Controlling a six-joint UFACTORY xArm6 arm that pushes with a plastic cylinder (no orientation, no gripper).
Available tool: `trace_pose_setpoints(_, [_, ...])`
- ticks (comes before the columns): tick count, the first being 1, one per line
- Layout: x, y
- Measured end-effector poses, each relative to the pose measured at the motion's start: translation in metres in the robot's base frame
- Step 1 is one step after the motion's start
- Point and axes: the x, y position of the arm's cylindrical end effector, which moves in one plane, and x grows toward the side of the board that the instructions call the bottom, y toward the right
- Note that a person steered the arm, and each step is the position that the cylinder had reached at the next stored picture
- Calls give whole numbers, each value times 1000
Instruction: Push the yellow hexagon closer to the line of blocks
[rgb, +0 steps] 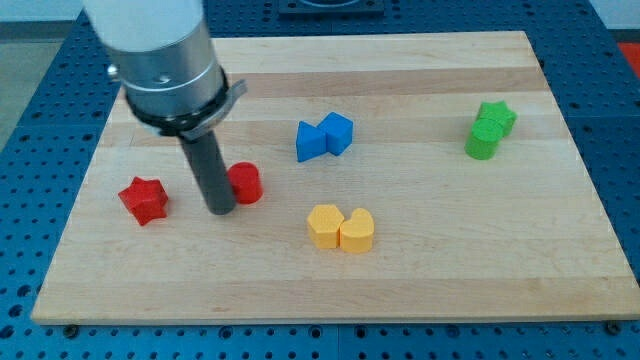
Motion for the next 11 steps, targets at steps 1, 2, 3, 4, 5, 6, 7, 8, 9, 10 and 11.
trace_pose_setpoints(1, [-13, 2])
trace_pose_setpoints(2, [-28, 0])
trace_pose_setpoints(3, [-45, 0])
trace_pose_setpoints(4, [-50, 5])
trace_pose_setpoints(5, [-51, 24])
trace_pose_setpoints(6, [-51, 50])
trace_pose_setpoints(7, [-51, 82])
trace_pose_setpoints(8, [-50, 114])
trace_pose_setpoints(9, [-47, 137])
trace_pose_setpoints(10, [-34, 134])
trace_pose_setpoints(11, [-14, 134])
